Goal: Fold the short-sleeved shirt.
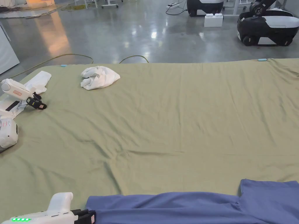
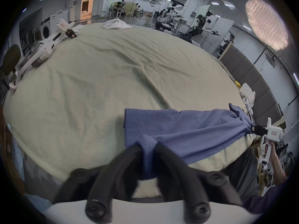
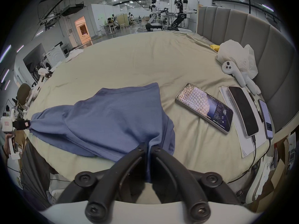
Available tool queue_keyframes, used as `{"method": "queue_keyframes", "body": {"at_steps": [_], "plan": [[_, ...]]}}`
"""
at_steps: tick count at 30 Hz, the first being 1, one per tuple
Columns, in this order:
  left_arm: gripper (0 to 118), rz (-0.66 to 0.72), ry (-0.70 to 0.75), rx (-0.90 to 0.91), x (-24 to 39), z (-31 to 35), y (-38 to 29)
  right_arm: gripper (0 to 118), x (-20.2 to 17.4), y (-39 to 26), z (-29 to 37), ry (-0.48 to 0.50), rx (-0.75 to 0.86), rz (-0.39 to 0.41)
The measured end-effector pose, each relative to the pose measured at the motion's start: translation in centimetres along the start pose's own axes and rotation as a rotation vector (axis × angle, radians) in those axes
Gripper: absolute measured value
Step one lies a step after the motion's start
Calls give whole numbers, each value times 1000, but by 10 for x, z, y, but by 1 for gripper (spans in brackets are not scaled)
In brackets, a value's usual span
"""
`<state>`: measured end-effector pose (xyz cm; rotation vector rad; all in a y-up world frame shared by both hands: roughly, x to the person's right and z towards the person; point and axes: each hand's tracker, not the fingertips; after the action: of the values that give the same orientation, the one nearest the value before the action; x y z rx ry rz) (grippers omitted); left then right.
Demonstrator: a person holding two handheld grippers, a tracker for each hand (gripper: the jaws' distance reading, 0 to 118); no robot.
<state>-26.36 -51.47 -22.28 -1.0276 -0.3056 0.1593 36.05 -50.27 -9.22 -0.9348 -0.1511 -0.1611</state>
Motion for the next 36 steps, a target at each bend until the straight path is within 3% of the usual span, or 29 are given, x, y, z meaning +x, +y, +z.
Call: {"method": "queue_keyframes", "body": {"at_steps": [1, 3, 5, 9, 11, 12, 13, 14, 17, 20, 21, 22, 23, 24, 26, 29, 32, 34, 36], "plan": [[81, 15, 6, 5, 1, 0, 0, 60, 1, 0, -4, 0, 3, -4], [88, 35, -3, 6, 4, 2, 2, 76, -2, 2, -4, 35, 4, -36], [87, 19, 37, 122, 21, 24, 1, 84, -6, 3, 5, 66, 92, -56], [86, -31, 64, 410, 57, 81, -3, 80, -33, 12, 47, 94, 250, -74], [79, -37, 39, 498, 71, 100, -5, 63, -51, 14, 69, 114, 346, -64], [60, -36, 55, 524, 76, 107, -8, 50, -61, 16, 78, 119, 384, -52], [32, -30, 92, 510, 82, 107, -7, 18, -71, 18, 83, 101, 403, -40], [2, -29, 139, 492, 85, 106, -7, 0, -79, 18, 85, 93, 411, -26], [0, -23, 41, 445, 80, 96, -10, 0, -96, 22, 87, 101, 391, 27], [0, -18, 83, 353, 64, 75, -9, 0, -102, 24, 83, 123, 366, 36], [19, 8, 87, 314, 56, 67, -8, 0, -101, 21, 82, 119, 368, 39], [47, 86, 33, 285, 42, 57, -8, 0, -100, 21, 82, 124, 364, 40], [78, 187, -84, 262, 24, 45, -9, 0, -100, 21, 82, 139, 354, 37], [98, 285, -182, 242, 2, 32, -9, 0, -99, 20, 82, 147, 349, 32], [101, 433, -260, 227, -28, 7, -13, 0, -94, 15, 81, 153, 338, 25], [101, 552, -255, 177, -37, -11, -19, 0, -89, 10, 82, 156, 311, -1], [100, 678, -446, 95, -40, -33, -30, 0, -81, 4, 83, 157, 292, -35], [100, 729, -578, 136, -28, -49, -39, 0, -64, -3, 74, 153, 289, -53], [96, 690, -539, 182, -18, -53, -38, 0, -60, -1, 72, 153, 277, -82]]}}
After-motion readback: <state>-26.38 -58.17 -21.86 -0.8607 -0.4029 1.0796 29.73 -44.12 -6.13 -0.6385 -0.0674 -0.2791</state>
